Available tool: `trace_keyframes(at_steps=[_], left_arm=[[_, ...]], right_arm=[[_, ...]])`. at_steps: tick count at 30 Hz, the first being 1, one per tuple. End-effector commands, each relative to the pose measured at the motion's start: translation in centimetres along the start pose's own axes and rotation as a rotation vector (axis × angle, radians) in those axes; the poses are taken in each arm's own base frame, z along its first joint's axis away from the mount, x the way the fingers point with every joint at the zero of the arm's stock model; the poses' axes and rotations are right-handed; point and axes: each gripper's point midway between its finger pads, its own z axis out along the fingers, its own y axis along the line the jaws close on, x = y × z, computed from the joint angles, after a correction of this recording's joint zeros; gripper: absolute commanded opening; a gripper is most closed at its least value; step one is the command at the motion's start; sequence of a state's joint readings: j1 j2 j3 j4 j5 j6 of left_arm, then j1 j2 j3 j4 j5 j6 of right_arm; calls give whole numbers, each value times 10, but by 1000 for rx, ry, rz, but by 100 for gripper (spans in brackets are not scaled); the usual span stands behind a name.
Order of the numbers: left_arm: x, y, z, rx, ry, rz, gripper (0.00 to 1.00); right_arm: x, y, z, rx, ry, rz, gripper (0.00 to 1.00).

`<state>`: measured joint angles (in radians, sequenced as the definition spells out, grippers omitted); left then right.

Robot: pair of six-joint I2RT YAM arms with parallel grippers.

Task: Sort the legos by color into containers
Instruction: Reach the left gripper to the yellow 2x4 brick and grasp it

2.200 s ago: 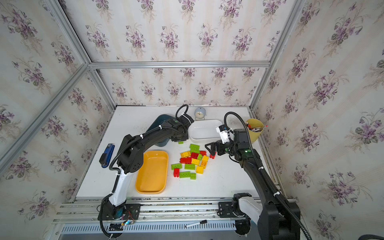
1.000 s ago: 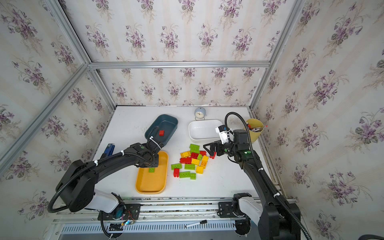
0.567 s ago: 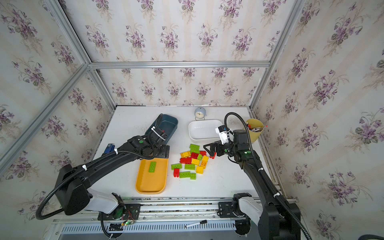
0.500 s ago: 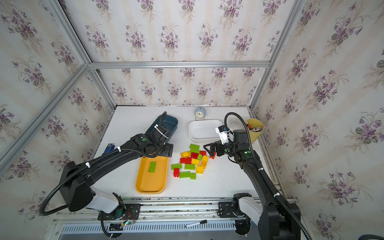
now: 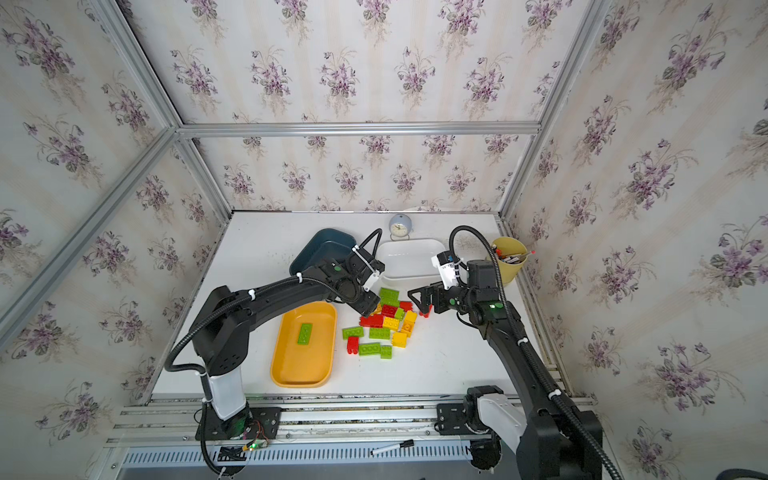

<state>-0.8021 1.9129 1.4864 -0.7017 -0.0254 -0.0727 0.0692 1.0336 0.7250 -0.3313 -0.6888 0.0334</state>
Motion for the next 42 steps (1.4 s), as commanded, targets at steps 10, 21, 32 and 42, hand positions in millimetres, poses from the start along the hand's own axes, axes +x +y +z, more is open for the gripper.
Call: trace_keyframes(at_steps=[10, 21, 32, 42], left_arm=[[-12, 1, 41, -21, -7, 159, 63], [-14, 12, 56, -74, 2, 174, 52], [2, 17, 65, -57, 47, 150, 46], [-3, 18, 60, -59, 30, 134, 29]], right_arm=[[-1, -3, -1, 18, 0, -19, 100], [1, -5, 0, 27, 7, -21, 100], [2, -5, 1, 27, 14, -22, 100], [0, -5, 0, 29, 11, -25, 100]])
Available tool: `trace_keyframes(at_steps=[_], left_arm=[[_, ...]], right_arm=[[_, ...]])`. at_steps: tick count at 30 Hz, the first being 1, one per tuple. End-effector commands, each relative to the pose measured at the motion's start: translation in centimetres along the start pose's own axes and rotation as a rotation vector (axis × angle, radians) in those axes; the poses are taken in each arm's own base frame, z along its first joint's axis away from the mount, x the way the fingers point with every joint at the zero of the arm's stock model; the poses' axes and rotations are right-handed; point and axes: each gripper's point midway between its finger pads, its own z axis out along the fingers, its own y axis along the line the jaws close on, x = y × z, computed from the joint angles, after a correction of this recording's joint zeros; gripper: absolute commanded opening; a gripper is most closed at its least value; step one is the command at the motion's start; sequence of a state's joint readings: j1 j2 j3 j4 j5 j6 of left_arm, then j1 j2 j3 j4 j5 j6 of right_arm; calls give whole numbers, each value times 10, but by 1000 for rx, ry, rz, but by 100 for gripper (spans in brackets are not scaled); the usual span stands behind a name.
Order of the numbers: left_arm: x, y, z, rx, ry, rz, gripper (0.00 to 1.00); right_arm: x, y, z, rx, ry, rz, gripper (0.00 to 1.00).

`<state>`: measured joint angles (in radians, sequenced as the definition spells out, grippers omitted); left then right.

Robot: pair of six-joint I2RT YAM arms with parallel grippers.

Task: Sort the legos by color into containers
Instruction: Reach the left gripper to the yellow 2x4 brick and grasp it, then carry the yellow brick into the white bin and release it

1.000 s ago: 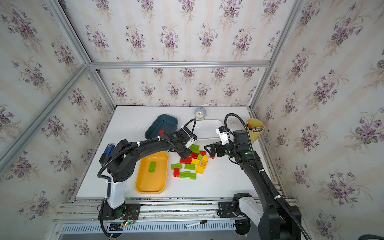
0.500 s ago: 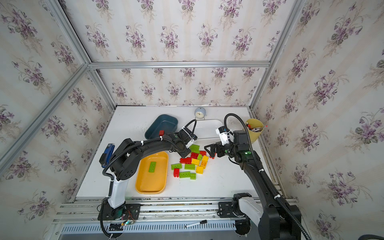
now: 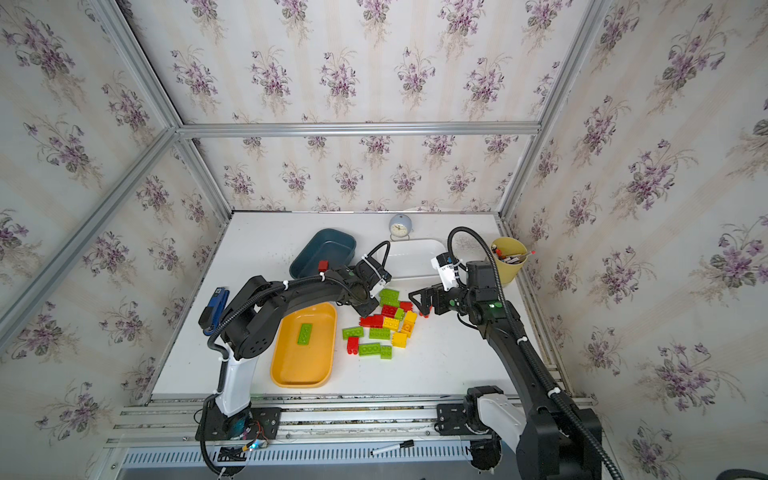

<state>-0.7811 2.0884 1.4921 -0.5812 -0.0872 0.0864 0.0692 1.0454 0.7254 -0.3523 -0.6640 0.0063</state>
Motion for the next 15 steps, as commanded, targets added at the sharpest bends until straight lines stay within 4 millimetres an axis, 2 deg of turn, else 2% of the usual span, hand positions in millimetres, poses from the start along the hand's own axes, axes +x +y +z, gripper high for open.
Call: trace_keyframes(at_steps=[1, 4, 8, 13, 15], left_arm=[[-9, 1, -12, 6, -34, -11, 29], [-19, 3, -31, 6, -76, -31, 30], [-41, 5, -69, 23, -160, -84, 31], [-88, 12, -109, 39, -292, -144, 33], [-107, 15, -111, 49, -326, -170, 33]], right_arm=[[-7, 1, -2, 4, -15, -19, 100], [-8, 3, -3, -3, -19, -17, 100], [-15, 6, -6, -11, -39, -16, 100], [-28, 0, -8, 30, -65, -29, 100], [-34, -2, -8, 47, -75, -31, 100]])
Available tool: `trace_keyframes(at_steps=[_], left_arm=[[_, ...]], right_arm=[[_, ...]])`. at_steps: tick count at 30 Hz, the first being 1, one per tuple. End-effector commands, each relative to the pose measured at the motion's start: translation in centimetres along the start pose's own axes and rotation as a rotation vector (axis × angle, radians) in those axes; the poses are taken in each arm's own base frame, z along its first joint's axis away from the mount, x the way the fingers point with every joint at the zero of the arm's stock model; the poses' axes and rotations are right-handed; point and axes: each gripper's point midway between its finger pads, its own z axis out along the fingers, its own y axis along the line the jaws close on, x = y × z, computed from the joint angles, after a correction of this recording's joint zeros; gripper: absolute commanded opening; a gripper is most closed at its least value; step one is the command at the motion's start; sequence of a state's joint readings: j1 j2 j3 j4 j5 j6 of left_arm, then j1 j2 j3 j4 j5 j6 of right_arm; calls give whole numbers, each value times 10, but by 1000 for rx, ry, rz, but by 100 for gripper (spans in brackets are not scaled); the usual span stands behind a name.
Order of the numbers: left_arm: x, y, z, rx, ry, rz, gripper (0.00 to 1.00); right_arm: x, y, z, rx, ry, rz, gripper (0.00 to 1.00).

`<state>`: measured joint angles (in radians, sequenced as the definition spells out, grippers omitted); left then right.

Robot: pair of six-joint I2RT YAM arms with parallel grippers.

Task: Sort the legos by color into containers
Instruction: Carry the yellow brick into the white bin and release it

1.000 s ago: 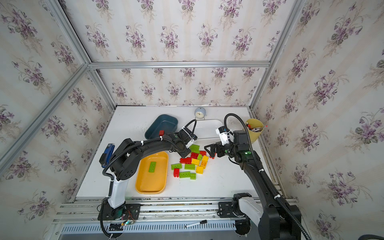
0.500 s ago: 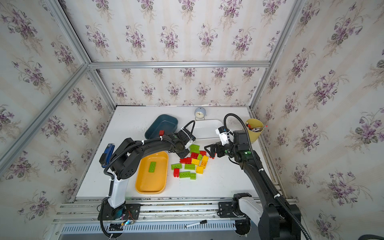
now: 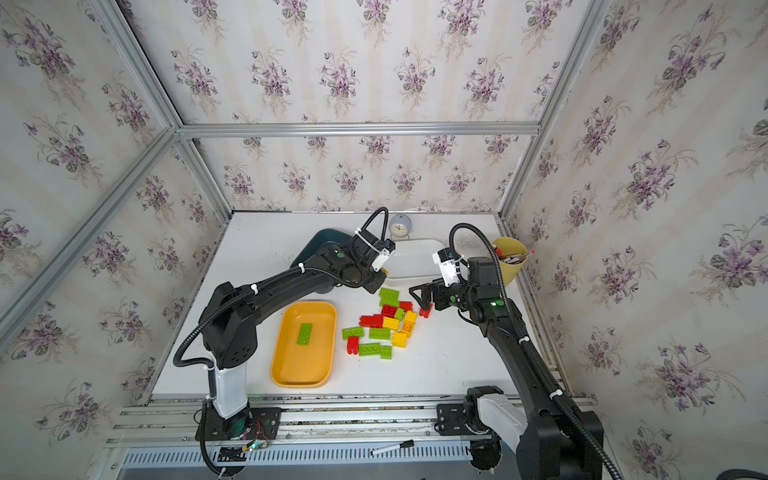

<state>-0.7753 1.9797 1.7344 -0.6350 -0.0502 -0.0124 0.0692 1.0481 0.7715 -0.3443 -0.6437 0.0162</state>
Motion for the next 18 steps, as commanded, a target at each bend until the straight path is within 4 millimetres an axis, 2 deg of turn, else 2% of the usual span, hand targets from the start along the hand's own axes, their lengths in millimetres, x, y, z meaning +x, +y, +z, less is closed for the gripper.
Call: trace_keyframes(at_steps=[1, 5, 8, 13, 15, 18], left_arm=[[-27, -1, 5, 24, -45, -64, 33], [-58, 3, 27, 17, -90, -122, 31], [-69, 16, 51, -62, -102, -150, 31], [-65, 39, 83, -173, -90, -194, 31], [-62, 41, 88, -191, -82, -184, 38], [-67, 40, 77, -180, -95, -171, 58]], right_arm=[[-17, -5, -1, 33, -37, -9, 100], [-25, -10, -1, 65, -44, -7, 100], [-28, -12, -2, 77, -49, -10, 100], [-24, -12, -4, 85, -45, -7, 100], [-21, -13, -5, 90, -42, -6, 100], [-16, -13, -5, 91, -32, 0, 100]])
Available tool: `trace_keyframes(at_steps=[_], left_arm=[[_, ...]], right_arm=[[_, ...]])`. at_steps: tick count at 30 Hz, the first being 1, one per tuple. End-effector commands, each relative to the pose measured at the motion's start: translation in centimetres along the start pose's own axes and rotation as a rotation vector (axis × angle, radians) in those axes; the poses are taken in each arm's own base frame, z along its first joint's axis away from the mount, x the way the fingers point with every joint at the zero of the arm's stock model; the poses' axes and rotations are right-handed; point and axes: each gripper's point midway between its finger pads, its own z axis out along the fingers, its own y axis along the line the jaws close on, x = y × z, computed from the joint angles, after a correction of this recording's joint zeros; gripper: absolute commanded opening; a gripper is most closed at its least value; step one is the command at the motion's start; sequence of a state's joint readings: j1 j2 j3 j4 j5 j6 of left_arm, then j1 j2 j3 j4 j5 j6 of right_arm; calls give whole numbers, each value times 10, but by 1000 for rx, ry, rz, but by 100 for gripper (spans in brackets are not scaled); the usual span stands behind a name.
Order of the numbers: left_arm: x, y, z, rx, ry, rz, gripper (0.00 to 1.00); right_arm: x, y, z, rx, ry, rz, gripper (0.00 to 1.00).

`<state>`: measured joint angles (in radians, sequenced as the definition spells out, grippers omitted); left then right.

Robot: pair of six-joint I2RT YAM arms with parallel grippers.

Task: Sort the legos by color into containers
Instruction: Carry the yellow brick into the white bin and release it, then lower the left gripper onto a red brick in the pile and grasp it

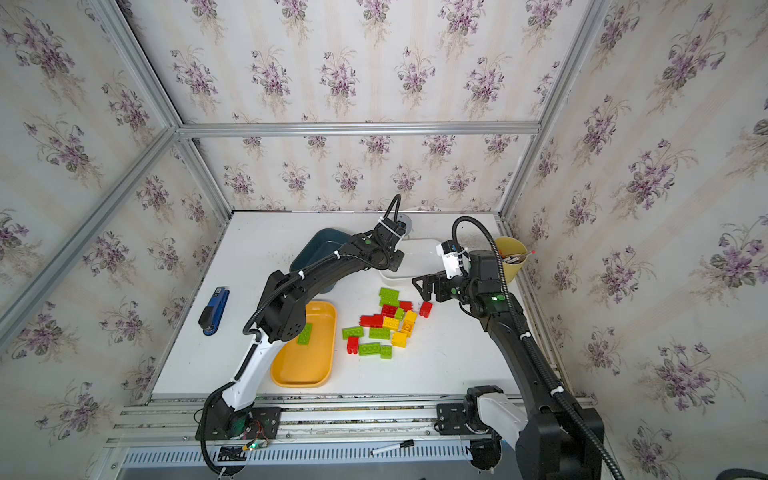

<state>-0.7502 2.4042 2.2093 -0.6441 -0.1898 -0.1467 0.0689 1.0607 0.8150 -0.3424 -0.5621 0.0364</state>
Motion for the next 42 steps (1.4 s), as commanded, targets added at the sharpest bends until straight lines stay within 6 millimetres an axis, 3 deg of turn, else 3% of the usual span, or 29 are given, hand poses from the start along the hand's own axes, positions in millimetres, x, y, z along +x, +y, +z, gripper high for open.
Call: trace_keyframes(at_steps=[1, 5, 9, 12, 15, 20, 24, 29, 42], left_arm=[[-19, 6, -22, -16, -58, -11, 63], [-30, 6, -61, 20, -97, 17, 75], [-14, 11, -98, 44, -70, 14, 78], [12, 17, -118, 43, -10, -11, 78], [41, 10, -139, 100, 35, 4, 78], [95, -2, -157, 129, 99, 176, 77], [132, -7, -156, 180, 160, 316, 76], [169, -9, -140, 223, 225, 532, 73], [184, -33, -91, 331, 242, 722, 68]], right_arm=[[2, -1, 0, 6, 0, -2, 100], [7, 2, 1, -15, 7, 9, 100], [10, 3, 2, -24, 14, 11, 100], [11, 4, 2, -33, 16, 12, 100], [12, 5, 4, -44, 21, 14, 100], [16, 5, 7, -58, 29, 20, 100], [18, 5, 8, -64, 29, 29, 100], [21, 6, 8, -68, 34, 32, 100], [29, 4, 6, -54, 54, 32, 100]])
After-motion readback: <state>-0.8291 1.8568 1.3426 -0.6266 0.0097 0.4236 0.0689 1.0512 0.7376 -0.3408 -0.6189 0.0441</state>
